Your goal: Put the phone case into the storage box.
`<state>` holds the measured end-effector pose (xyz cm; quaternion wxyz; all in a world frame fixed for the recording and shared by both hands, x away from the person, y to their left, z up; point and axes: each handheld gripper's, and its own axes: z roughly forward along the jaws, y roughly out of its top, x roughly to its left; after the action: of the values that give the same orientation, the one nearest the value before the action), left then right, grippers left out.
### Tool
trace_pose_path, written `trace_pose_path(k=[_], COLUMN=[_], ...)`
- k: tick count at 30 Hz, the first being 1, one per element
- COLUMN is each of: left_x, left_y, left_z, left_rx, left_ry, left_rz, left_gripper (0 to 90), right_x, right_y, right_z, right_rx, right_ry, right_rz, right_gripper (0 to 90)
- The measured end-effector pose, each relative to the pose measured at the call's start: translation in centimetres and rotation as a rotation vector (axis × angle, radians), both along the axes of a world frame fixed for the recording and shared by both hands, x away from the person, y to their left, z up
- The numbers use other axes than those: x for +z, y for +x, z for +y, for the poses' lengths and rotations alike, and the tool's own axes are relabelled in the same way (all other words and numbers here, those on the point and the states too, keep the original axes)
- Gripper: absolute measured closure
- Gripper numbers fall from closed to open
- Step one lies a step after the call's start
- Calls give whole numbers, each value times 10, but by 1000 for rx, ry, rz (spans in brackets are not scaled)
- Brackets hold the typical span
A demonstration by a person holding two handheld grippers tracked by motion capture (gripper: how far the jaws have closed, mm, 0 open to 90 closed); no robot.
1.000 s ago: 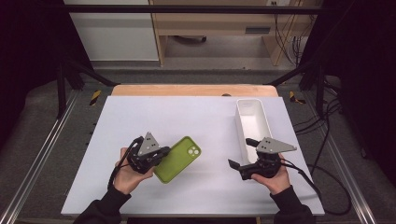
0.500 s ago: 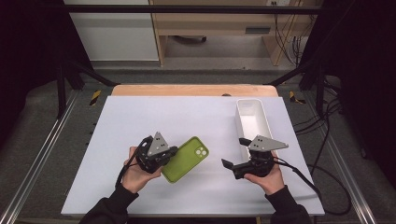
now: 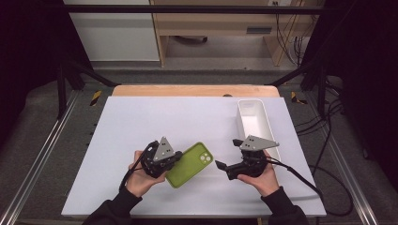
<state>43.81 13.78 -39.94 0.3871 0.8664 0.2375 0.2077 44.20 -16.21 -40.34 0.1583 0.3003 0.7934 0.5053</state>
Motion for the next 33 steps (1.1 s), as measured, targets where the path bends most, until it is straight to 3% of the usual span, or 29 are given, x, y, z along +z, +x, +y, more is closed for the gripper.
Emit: trace_pose_path(k=[22,33], left_x=[-3,1], left_y=[-15,-26], left_z=[-24,-33], left_rx=[-60,-98], left_ry=[44,51], left_rz=[-32,-58], left_gripper=[879,879], right_x=[-7,-9], right_y=[7,7], right_z=[12,13], right_rx=[3,36], right_ry=[-11,-10], right_rz=[92,144], right_gripper=[51,163])
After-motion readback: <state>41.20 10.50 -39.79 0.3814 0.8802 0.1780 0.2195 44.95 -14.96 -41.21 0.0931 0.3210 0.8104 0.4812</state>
